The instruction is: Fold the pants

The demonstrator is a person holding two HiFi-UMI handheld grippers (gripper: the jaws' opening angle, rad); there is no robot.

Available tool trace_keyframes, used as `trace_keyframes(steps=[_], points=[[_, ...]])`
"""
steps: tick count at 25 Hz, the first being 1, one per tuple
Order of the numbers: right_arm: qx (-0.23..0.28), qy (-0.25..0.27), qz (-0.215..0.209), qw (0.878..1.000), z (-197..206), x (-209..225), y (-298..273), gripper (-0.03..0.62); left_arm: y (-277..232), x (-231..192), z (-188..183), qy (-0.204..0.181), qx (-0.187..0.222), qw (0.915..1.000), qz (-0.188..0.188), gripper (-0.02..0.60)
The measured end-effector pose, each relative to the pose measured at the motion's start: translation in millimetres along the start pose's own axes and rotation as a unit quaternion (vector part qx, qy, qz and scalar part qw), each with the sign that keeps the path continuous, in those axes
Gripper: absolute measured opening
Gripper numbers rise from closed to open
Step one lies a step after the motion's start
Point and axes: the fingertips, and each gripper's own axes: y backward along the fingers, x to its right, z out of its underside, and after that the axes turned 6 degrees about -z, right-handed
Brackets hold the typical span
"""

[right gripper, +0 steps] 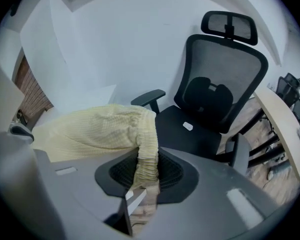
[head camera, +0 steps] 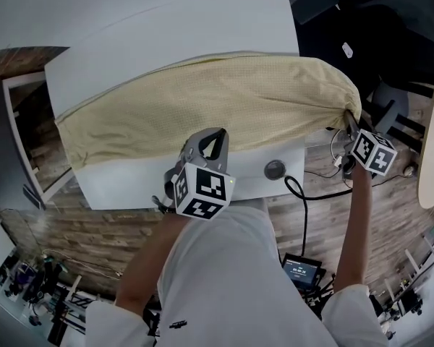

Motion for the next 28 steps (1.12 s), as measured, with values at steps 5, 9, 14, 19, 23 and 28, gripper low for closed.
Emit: trace_keyframes(steps=[5,9,14,19,23,28], points=[[0.015,0.001,0.014,1.0,-7,8,23,0.092,3,3,-6,-0.002,0.005,1.0,0.0,0.003],[0.036,0.018,0.01,0.999,-18,-11,38,0.092,8,1,-8,-0.002,0.011,0.9999,-0.002,0.003],[0.063,0.051,-0.002,0.997,-36,-53,53,0.092,16,-8,-5,-0.002,0.017,0.9999,-0.003,0.003],[0.078,0.104,-0.009,0.992,-46,-101,71,0.092,30,-13,0,-0.004,0.025,0.9997,-0.001,0.003],[0.086,0.141,-0.005,0.986,-48,-135,80,0.092,42,-20,3,-0.001,0.034,0.9994,-0.001,0.003],[0.087,0.187,-0.001,0.978,-44,-182,81,0.092,63,-31,12,-0.001,0.044,0.999,-0.003,0.003]])
